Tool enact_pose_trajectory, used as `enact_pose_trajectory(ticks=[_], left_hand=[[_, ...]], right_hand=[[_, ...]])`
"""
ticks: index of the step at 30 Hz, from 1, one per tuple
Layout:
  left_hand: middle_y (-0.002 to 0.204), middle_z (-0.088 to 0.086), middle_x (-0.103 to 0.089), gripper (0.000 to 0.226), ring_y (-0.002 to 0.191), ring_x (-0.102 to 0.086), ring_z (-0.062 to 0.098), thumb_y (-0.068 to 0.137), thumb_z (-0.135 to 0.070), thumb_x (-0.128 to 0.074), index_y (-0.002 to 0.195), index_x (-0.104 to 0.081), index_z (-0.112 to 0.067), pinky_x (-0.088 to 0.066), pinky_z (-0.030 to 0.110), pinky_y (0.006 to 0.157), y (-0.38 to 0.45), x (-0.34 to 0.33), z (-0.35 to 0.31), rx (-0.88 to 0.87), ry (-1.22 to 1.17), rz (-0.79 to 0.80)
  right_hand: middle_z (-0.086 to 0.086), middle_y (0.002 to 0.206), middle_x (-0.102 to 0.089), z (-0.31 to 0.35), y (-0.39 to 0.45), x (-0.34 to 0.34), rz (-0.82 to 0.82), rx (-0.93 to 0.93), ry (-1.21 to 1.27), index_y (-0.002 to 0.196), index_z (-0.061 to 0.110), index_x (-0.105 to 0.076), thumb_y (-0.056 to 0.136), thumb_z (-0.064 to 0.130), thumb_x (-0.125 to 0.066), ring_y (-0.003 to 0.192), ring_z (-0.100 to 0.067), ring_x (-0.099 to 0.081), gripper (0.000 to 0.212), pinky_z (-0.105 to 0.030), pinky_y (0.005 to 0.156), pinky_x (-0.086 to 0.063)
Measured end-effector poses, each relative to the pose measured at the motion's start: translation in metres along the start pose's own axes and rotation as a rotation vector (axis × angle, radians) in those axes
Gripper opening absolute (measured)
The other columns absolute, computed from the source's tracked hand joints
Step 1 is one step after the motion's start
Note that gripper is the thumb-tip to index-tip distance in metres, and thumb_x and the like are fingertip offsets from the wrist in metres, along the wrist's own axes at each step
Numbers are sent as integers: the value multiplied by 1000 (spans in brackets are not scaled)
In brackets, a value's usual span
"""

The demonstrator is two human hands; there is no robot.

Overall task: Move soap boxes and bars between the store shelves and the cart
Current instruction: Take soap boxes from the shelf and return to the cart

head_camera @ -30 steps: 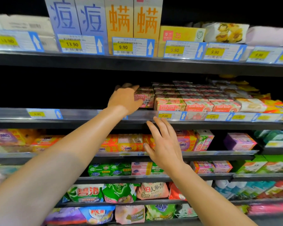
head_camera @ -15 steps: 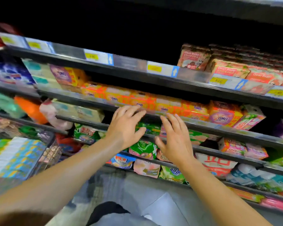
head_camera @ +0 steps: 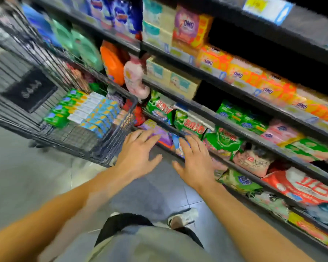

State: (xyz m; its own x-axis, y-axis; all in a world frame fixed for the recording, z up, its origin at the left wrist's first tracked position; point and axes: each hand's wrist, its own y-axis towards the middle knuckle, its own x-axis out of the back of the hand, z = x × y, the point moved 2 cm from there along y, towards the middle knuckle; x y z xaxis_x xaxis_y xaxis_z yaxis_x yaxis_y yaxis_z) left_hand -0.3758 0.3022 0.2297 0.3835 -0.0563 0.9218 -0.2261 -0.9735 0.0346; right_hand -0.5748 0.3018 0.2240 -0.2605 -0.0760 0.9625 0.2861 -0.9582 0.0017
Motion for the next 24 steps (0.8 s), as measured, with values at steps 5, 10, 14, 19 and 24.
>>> enact_pose_trajectory(ticks=[5,10,14,19,24], left_hand=[[131,10,-61,65,116,-56,36,77,-56,-49,127,-65,-17,-47,51,99,-50,26,86,99,23,-29],[134,11,-59,66,118,-55,39,78,-57,-47,127,-64,-16,-46,54,98,-76,45,151,167,69,-14],[131,11,-61,66,116,-55,39,76,-54,-47,127,-64,-16,-46,52,100,-79,54,192,217,89,-48],[134,11,-58,68,122,-51,38,79,-57,-48,132,-60,-17,-42,53,102,-58,61,238,246,132,-32],[145,10,-50,63,131,-41,39,82,-46,-66,139,-53,-21,-33,55,109,-19,60,278,277,126,23]], right_hand=[[-12,157,-33,93,14,-32,102,54,9,152,12,-35,88,45,-65,147,-35,-24,78,-48,121,-19],[-11,156,-35,157,46,-54,141,121,-2,151,14,-38,86,46,-67,145,-35,-28,79,-48,120,-23],[-15,146,-47,191,75,-74,159,164,-11,143,9,-48,80,43,-73,135,-40,-40,75,-52,114,-33],[-15,151,-40,216,125,-99,229,190,-16,148,9,-40,86,44,-69,142,-37,-31,77,-49,118,-26],[-12,152,-37,223,189,-129,280,145,1,150,11,-37,87,45,-66,143,-35,-28,77,-48,118,-24]])
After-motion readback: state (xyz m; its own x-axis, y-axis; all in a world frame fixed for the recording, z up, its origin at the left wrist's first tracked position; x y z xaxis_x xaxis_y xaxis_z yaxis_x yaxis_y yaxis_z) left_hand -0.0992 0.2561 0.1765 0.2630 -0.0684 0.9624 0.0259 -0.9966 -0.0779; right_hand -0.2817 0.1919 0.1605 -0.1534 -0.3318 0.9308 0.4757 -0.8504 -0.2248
